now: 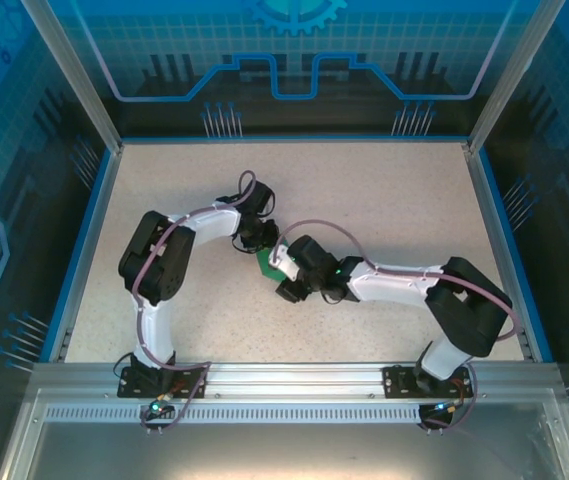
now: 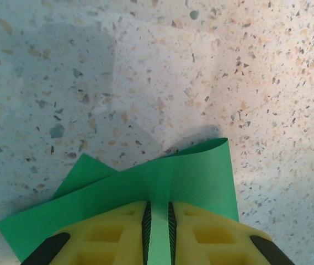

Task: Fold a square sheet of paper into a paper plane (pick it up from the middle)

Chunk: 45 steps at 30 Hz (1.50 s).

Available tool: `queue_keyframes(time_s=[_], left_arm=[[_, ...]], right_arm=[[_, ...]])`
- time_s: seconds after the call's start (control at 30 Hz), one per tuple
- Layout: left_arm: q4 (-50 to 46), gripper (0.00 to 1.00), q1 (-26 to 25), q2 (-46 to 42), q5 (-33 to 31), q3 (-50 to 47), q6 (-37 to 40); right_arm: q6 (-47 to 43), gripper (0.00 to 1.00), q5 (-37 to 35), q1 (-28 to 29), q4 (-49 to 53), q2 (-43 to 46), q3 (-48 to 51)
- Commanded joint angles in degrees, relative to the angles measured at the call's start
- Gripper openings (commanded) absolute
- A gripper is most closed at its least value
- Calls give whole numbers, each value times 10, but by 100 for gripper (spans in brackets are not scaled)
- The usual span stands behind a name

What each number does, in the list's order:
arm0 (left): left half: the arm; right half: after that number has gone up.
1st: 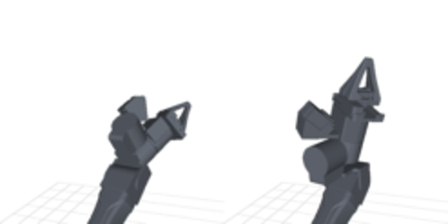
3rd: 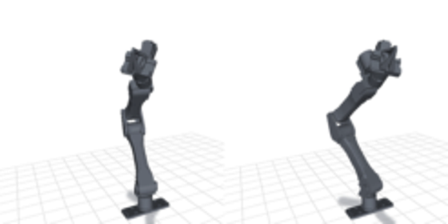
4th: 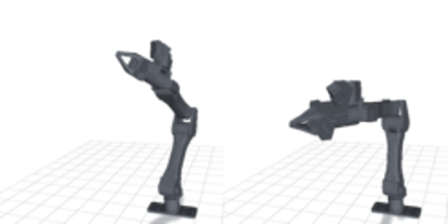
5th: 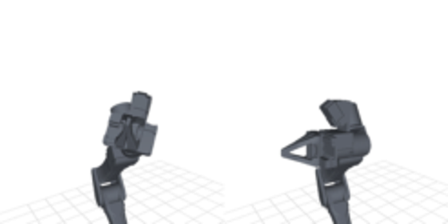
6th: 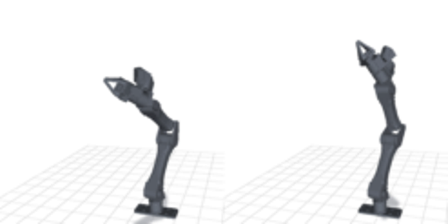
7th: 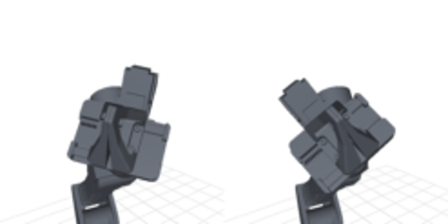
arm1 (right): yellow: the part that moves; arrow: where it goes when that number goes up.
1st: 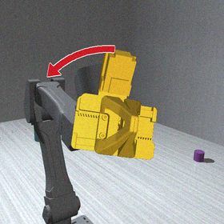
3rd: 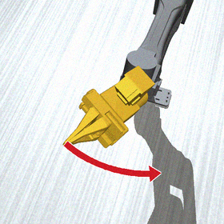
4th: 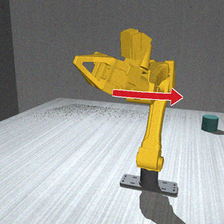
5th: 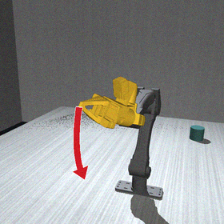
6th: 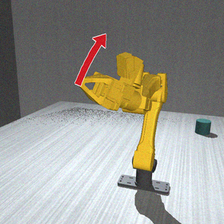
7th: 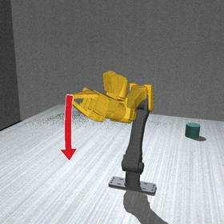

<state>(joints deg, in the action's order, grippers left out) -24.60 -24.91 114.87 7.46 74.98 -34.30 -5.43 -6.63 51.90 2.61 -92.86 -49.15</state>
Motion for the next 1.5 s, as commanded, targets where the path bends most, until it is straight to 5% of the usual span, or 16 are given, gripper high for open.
queue_keyframes(time_s=[0.0, 0.23, 0.6, 1.17, 1.47], left_arm=[[-63, 21, -3, 28, -24, 16, 22], [-82, 21, -3, 42, -21, 34, 36], [-106, 20, -3, 55, -16, 52, 64], [-210, 15, -4, 107, -21, 150, 144], [-216, 15, -4, 111, -16, 158, 150]], right_arm=[[-60, 51, -8, 8, -37, -16, 19], [-101, 41, 7, 12, -55, -70, 23], [-126, 39, -98, 21, -111, -97, 29], [-210, 53, -157, 58, -10, -105, -41], [-219, 41, -194, 67, -28, -124, -52]])
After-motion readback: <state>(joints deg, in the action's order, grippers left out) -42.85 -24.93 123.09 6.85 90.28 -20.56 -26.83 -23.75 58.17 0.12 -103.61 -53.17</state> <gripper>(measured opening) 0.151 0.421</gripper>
